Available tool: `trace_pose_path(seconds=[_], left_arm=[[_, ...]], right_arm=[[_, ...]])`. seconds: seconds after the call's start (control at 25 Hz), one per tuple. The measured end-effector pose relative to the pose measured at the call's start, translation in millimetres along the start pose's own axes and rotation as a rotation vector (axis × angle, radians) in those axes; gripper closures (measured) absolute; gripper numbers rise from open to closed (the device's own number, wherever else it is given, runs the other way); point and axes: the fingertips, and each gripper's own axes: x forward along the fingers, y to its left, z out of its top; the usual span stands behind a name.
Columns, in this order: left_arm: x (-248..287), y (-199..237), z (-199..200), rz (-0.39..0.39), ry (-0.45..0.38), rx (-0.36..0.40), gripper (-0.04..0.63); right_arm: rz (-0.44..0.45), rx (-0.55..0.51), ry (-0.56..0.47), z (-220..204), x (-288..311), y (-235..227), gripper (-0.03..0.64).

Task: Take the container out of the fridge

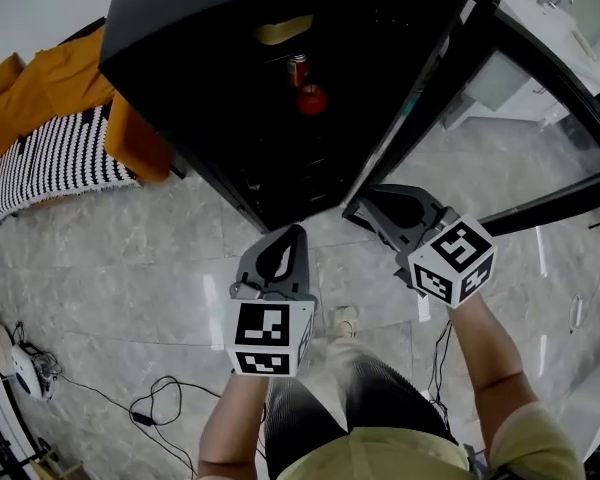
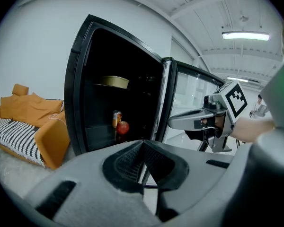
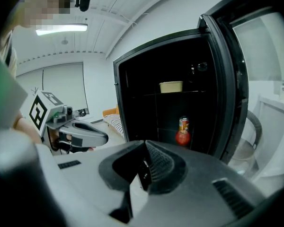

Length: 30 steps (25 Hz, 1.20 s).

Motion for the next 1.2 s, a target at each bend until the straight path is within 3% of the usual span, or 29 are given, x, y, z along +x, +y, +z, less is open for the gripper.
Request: trace_pose_path(seconds=[0.6,1.2], left_arm=[[28.6,11.6,15.3,0.028,-0.112,0.022,0.575],[35.7,25.1,52.7,0.076,-0.249,0.044,0.575]], right_arm=[[-0.015,-0.323,-0.092,45.4,39.3,-10.1,0.586],[-0.078,-0.471,-0.192,104.7,68.4,-30.0,0.586]])
